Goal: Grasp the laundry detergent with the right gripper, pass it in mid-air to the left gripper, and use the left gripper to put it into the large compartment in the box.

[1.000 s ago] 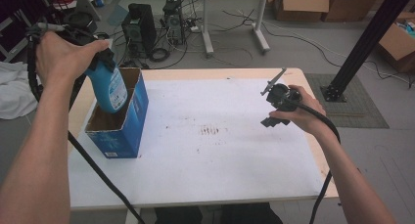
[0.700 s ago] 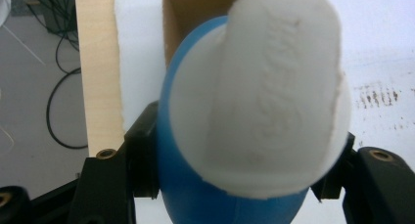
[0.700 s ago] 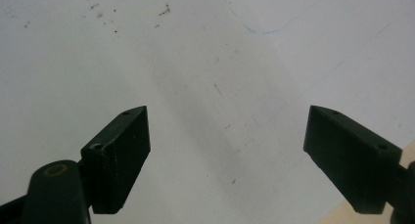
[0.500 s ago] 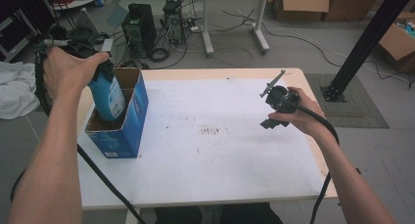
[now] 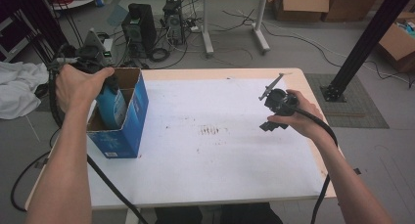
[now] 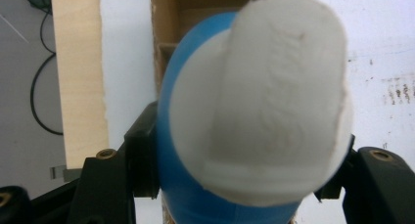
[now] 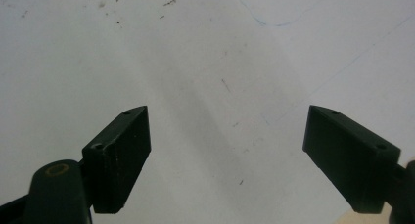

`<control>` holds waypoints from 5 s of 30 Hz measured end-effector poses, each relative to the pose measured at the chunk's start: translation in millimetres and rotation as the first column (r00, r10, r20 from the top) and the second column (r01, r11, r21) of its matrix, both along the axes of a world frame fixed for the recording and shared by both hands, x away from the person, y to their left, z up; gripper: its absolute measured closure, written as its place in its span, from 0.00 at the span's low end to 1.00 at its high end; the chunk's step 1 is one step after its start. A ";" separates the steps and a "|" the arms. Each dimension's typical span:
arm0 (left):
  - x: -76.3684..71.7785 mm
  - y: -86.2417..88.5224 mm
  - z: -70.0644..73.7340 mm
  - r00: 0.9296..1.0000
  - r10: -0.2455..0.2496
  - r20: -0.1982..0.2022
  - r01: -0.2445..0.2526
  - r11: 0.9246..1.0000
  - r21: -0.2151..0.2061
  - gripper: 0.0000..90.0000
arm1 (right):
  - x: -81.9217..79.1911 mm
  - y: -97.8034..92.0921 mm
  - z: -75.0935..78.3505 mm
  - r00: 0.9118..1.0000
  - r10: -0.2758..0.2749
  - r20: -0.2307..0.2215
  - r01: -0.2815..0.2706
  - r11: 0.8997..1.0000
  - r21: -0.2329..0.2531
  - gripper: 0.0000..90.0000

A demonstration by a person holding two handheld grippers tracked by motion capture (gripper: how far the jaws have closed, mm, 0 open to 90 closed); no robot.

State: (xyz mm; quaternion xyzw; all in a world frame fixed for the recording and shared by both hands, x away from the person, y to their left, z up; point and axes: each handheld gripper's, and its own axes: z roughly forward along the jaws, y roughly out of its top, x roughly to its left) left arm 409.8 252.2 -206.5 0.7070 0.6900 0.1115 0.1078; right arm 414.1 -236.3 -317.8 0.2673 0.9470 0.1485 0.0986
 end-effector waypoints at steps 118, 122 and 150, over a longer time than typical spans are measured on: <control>-8.7 -3.7 -76.0 0.999 0.035 -0.012 -0.034 0.999 0.017 0.35 | -6.2 1.8 -21.5 0.999 -0.001 -0.036 0.001 1.000 -0.017 0.21; -8.7 -4.0 -71.7 0.999 0.033 -0.007 -0.032 0.999 0.017 0.34 | -6.1 2.4 -21.6 0.999 0.000 -0.038 0.000 1.000 -0.018 0.21; -12.9 -23.4 -0.8 0.994 -0.067 0.081 0.062 0.997 0.052 0.21 | -6.9 6.5 -19.1 0.999 0.000 -0.039 -0.001 1.000 -0.023 0.21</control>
